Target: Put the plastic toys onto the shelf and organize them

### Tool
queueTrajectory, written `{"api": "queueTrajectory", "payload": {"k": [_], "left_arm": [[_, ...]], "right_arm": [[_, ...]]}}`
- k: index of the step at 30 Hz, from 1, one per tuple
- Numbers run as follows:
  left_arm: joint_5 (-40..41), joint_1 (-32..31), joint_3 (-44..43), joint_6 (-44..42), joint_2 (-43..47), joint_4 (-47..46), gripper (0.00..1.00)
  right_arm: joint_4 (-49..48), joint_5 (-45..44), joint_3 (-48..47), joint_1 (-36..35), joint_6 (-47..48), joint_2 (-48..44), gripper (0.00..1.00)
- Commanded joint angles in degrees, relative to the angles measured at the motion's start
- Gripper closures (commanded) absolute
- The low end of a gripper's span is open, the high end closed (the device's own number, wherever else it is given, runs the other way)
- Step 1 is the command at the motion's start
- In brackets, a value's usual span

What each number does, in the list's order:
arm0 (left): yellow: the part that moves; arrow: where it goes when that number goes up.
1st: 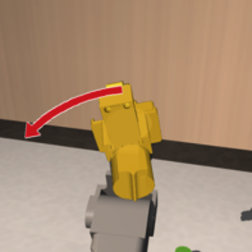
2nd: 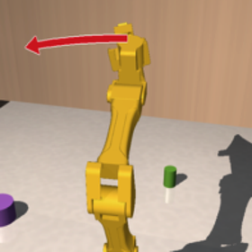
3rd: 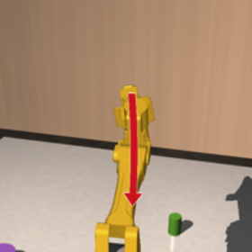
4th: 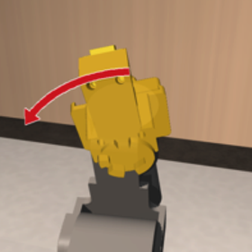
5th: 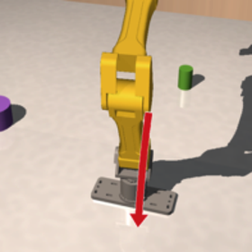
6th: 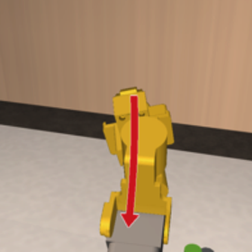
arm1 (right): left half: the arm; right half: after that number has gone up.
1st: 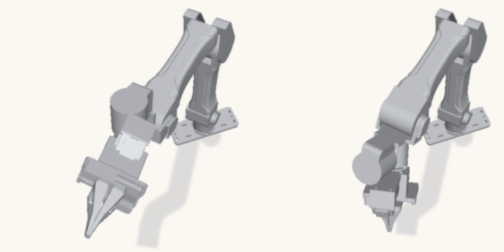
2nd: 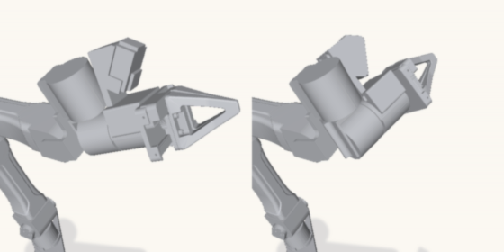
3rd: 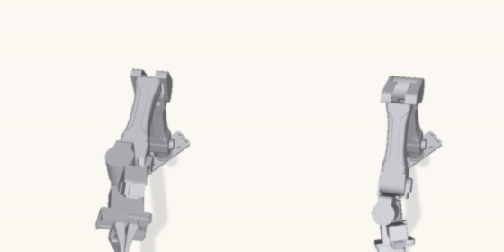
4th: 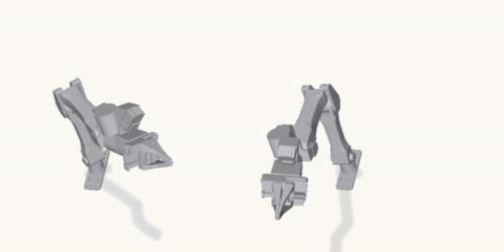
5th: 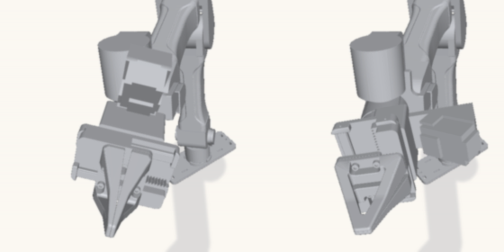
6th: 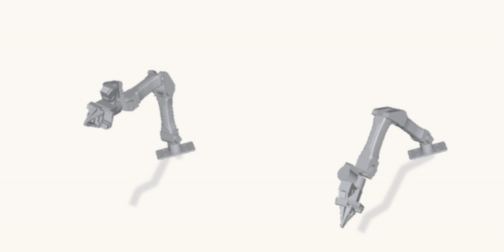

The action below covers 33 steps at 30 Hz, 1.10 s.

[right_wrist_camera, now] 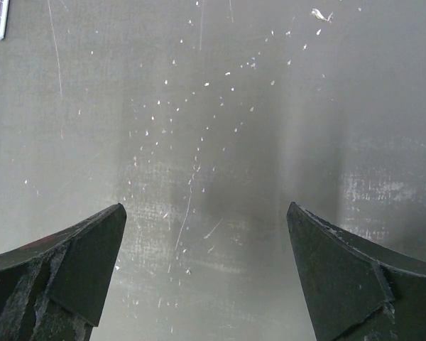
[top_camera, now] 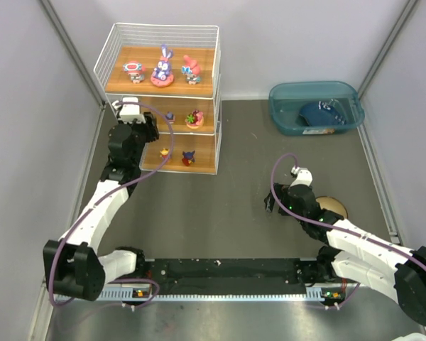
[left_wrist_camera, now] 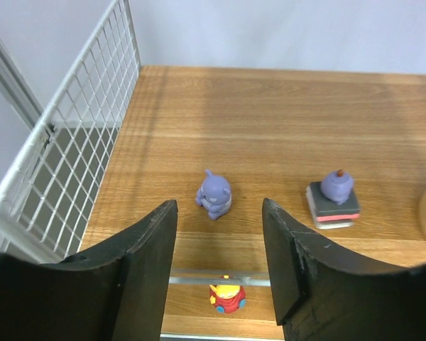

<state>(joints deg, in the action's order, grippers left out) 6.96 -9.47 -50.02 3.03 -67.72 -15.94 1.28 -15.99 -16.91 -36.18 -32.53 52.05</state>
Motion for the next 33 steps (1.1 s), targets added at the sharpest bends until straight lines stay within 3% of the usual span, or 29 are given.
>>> {"api": "queueTrajectory", "payload": {"k": [1, 11, 14, 19, 23, 24, 33], "left_arm": [[-3.4, 0.2, -1.1, 0.8, 6.7, -0.1, 0.42], [-6.7, 0.2, 3.9, 7.8, 24.2, 9.8, 0.32], [-8.5, 0.2, 5.7, 10.0, 27.5, 14.4, 0.25], [-3.9, 0.2, 7.6, 14.6, 29.7, 24.5, 0.21], [-3.4, 0.2, 12.6, 17.7, 34.0, 27.5, 0.11], [-3.4, 0.2, 13.6, 19.0, 34.9, 28.1, 0.02], [-4.9, 0.2, 21.1, 23.9, 42.1, 29.6, 0.01]], "right_arm": [[-2.1, -0.5, -2.0, 0.7, 0.6, 0.0, 0.02], [0.5, -1.3, -3.3, 0.7, 0.5, -2.2, 0.01], [1.9, -1.5, -3.8, 0.8, 0.4, -3.1, 0.01], [4.3, -3.0, -4.7, 0.8, -0.2, -5.3, 0.01], [5.2, -5.0, -4.3, 0.7, -0.1, -8.5, 0.01], [5.7, -5.6, -4.4, 0.7, 0.3, -9.1, 0.01], [10.6, -11.0, -7.1, 0.7, 0.1, -11.2, 0.01]]}}
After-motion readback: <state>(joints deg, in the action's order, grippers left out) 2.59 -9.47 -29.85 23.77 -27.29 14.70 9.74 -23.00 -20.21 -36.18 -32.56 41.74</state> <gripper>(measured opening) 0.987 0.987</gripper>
